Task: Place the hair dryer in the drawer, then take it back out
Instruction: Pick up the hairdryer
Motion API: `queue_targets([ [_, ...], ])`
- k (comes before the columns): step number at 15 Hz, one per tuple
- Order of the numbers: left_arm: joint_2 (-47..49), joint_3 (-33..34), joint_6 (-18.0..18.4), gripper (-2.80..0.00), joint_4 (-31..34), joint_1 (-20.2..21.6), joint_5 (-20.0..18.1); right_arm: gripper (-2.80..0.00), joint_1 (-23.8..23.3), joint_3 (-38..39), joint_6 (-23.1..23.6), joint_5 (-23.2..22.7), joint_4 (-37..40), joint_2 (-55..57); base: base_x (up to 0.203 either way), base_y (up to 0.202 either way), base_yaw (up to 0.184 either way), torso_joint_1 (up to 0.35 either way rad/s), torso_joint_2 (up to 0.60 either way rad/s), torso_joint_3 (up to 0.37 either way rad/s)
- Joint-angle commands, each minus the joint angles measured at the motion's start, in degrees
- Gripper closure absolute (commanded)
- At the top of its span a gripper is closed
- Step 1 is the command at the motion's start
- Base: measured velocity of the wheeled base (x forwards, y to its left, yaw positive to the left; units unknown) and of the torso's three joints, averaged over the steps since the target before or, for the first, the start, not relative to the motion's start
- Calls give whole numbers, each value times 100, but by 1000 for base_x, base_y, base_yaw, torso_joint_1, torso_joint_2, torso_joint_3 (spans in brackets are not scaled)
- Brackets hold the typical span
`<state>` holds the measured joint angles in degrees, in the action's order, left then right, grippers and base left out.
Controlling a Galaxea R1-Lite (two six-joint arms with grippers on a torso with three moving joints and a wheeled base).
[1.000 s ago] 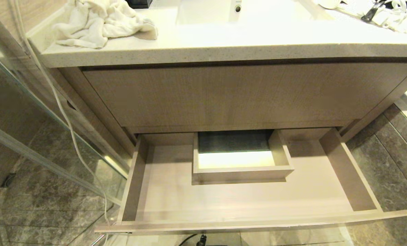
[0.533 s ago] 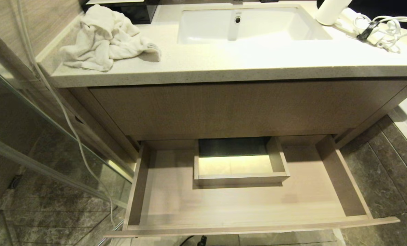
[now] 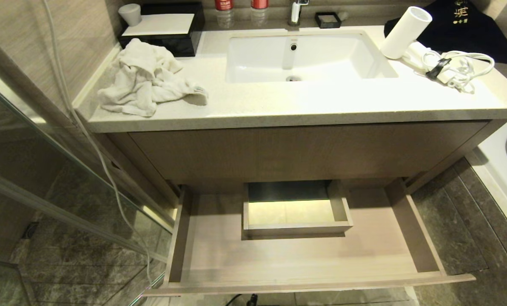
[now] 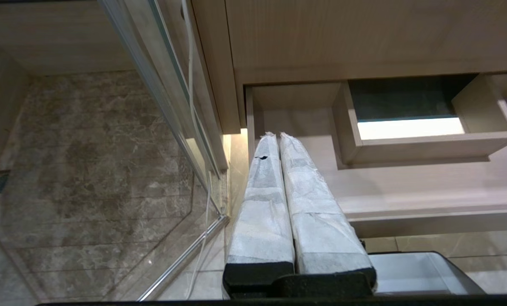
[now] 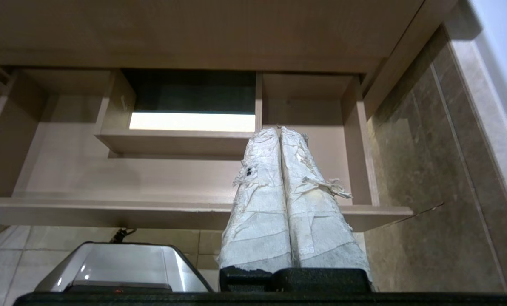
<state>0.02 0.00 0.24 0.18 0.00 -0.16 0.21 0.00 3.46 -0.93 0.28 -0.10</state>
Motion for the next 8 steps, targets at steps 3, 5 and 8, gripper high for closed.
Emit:
queue_targets([
  [3,6,9,2,0,-1,0,-2,0,6,0,41,-4,-11,10,0,0,0,304,-589,-289],
  [5,6,7,2,0,-9,0,-2,0,-3,0,49,-4,-11,10,0,0,0,210,-406,-200],
  [8,6,9,2,0,-9,0,-2,0,-3,0,14,-4,7,10,0,0,0,59,-112,-48],
])
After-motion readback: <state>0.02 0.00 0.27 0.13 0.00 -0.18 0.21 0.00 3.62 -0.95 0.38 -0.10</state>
